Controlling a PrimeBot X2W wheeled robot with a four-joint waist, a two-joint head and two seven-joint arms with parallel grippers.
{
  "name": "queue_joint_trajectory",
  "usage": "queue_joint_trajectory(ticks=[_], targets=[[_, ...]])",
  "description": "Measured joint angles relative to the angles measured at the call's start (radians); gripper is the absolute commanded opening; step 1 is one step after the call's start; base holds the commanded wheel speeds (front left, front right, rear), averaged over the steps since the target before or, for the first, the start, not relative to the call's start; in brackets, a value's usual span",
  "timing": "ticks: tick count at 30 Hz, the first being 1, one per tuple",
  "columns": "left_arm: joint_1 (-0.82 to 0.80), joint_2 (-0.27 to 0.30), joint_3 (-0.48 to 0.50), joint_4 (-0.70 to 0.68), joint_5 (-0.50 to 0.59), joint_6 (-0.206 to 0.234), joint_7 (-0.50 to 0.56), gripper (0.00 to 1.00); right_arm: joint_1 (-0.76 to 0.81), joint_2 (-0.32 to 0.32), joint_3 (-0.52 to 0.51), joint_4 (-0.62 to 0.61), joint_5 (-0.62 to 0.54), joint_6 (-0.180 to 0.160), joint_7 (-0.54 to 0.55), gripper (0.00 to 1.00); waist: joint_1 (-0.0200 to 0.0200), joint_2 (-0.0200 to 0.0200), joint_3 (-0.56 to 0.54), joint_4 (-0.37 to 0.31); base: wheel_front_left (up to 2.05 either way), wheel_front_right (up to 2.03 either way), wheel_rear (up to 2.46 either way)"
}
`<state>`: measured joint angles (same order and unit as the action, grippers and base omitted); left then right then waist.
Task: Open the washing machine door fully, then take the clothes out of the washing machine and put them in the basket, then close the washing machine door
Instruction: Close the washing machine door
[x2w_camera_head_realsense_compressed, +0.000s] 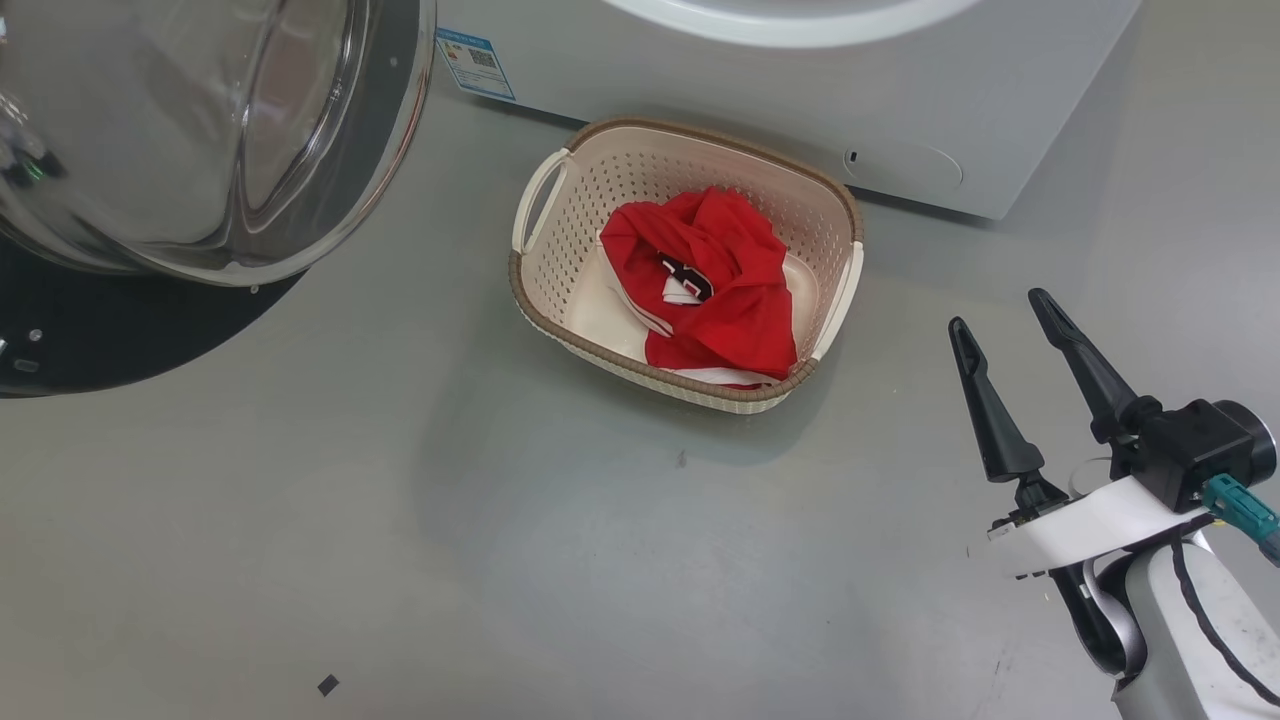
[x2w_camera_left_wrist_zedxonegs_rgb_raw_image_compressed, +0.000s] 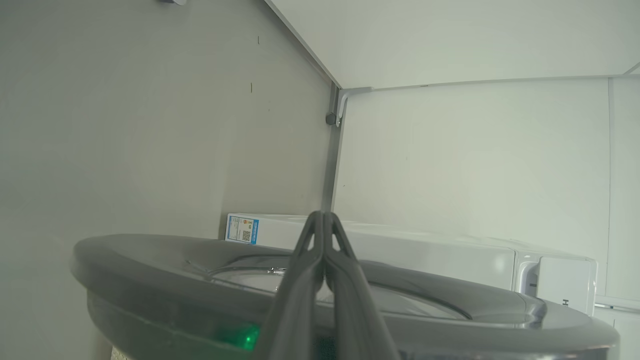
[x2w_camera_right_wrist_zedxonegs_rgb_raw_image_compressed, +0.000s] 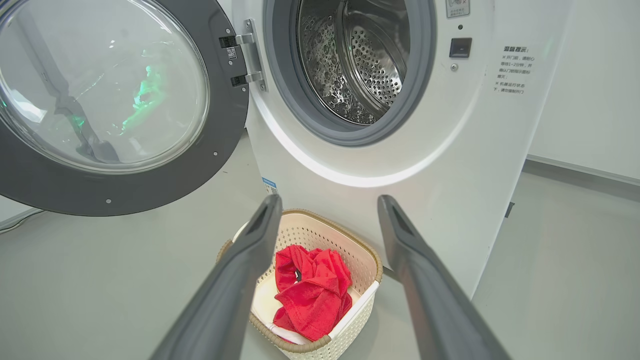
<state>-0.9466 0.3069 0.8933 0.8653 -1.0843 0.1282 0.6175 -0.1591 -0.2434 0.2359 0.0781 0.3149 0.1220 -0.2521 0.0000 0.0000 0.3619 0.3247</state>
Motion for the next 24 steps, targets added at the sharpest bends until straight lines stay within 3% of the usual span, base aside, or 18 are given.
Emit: queue_joint_trajectory(ticks=[8,24], targets=[[0.033,-0.026,-0.021,-0.006,-0.008,-0.012,0.078,0.00,0.000,0.008,-0.002,0.001,0.000,0.000,0.000,1.00,0.0000,0.0000,-0.010,0.004,0.00,0.00,0.00],[0.108,-0.115,-0.079,-0.053,-0.069,-0.113,0.297,0.00,0.001,0.018,-0.006,0.002,0.000,0.000,0.000,1.00,0.0000,0.0000,-0.035,0.014,0.00,0.00,0.00]])
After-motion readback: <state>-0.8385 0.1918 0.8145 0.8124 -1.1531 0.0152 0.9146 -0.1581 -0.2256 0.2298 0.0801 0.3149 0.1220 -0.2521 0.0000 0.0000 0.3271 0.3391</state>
